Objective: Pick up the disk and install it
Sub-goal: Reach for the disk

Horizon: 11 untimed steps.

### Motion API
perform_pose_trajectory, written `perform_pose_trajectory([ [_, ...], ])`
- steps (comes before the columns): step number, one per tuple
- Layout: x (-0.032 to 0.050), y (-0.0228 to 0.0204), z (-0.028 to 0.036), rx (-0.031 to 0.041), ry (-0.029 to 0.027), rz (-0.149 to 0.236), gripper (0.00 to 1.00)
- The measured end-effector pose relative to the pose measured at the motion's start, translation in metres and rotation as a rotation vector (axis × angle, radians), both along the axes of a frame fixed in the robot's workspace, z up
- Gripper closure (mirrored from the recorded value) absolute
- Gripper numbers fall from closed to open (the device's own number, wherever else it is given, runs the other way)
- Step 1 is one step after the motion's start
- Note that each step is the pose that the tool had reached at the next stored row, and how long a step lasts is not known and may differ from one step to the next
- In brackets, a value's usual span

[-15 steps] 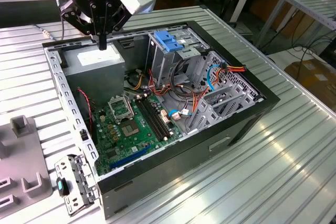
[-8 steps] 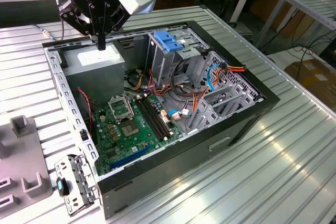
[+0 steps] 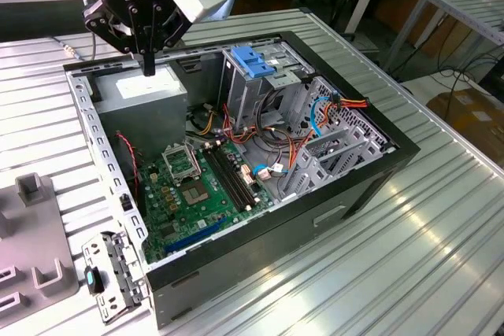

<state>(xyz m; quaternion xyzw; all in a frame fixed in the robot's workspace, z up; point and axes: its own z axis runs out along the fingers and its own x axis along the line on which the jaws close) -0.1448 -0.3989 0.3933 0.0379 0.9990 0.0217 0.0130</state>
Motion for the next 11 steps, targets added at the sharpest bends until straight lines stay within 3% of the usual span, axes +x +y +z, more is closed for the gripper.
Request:
perform_pose_trajectory([
  [11, -0.0053, 0.0000, 0.0000, 0.0000, 0.0000, 0.000, 0.89],
])
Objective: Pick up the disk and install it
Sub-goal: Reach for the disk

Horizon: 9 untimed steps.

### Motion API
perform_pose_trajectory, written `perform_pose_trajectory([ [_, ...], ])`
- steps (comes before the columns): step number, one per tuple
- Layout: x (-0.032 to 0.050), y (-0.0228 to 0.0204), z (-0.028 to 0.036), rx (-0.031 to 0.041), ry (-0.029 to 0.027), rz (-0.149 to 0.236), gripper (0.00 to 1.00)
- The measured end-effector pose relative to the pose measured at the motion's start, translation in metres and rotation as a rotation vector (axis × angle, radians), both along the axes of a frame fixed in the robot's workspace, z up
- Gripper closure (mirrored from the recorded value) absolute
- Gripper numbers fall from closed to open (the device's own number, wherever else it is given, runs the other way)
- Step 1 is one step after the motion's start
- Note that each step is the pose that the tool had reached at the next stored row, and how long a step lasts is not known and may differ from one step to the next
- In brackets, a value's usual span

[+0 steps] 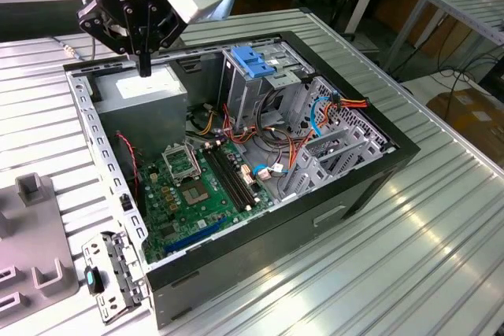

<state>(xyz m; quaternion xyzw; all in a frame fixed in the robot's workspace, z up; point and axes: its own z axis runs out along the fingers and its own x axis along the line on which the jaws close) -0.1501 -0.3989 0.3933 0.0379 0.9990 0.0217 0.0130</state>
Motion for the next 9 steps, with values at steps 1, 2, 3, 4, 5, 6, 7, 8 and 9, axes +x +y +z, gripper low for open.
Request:
perform_pose_trajectory([
  [1, -0.0006, 0.0000, 0.0000, 0.0000, 0.0000, 0.000, 0.89],
  [2, -0.0010, 0.0000, 0.0000, 0.0000, 0.0000, 0.000, 0.89],
  [3, -0.0014, 0.0000, 0.0000, 0.0000, 0.0000, 0.000, 0.89],
  [4, -0.0019, 0.0000, 0.0000, 0.0000, 0.0000, 0.000, 0.89],
  [5, -0.0029, 0.0000, 0.0000, 0.0000, 0.0000, 0.000, 0.89],
  [6, -0.0038, 0.0000, 0.0000, 0.0000, 0.0000, 0.000, 0.89],
  [7, -0.0045, 0.0000, 0.0000, 0.0001, -0.0001, 0.000, 0.89],
  [8, -0.0053, 0.0000, 0.0000, 0.0000, 0.0000, 0.000, 0.89],
  [9, -0.0059, 0.0000, 0.0000, -0.0001, 0.0000, 0.000, 0.89],
])
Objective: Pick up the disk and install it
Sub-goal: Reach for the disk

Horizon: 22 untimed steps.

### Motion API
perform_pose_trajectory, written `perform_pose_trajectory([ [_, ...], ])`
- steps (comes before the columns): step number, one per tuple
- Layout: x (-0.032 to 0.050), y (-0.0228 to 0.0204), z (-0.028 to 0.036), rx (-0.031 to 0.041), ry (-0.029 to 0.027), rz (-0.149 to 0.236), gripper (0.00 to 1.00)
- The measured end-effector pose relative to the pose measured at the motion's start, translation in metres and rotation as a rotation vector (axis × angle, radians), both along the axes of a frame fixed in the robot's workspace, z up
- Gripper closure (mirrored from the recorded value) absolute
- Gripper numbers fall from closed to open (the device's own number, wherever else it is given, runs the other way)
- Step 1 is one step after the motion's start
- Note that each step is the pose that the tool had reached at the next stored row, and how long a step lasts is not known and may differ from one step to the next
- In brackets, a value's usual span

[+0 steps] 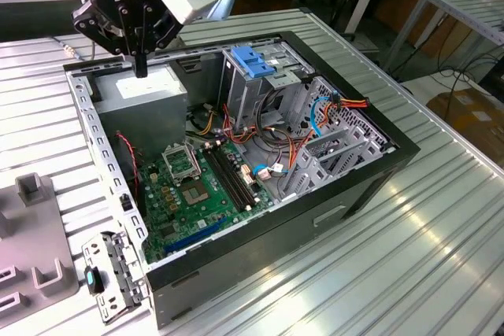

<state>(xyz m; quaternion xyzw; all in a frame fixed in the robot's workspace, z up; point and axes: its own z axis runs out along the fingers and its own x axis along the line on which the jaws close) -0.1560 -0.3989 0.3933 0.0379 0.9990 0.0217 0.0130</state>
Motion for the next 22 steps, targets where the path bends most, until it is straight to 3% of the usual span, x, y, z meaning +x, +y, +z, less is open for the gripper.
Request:
perform_pose_trajectory([
  [22, -0.0132, 0.0000, 0.0000, 0.0000, 0.0000, 0.000, 0.89],
])
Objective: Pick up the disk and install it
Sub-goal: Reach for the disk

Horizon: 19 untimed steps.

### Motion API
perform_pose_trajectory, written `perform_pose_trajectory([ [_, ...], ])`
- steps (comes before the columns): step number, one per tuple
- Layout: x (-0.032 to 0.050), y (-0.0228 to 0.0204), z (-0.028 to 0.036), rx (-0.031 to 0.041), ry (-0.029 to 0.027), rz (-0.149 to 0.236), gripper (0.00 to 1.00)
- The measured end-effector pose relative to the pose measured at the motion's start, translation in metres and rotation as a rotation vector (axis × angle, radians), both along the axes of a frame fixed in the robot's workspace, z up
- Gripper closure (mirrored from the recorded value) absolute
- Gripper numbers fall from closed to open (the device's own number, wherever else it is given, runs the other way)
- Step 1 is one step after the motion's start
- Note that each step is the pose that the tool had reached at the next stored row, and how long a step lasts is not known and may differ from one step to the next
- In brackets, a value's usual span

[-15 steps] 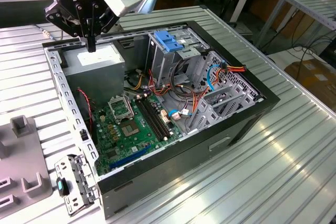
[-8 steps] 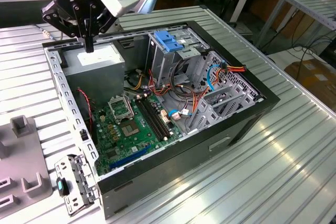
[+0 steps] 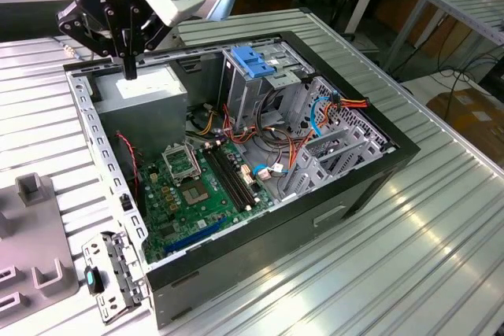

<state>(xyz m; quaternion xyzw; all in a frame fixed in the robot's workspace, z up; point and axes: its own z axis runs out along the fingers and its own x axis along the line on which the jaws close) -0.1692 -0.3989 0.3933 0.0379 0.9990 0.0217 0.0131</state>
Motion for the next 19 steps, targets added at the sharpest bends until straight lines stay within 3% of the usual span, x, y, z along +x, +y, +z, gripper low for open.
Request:
perform_pose_trajectory([
  [19, -0.0110, 0.0000, 0.0000, 0.0000, 0.0000, 0.000, 0.89],
])
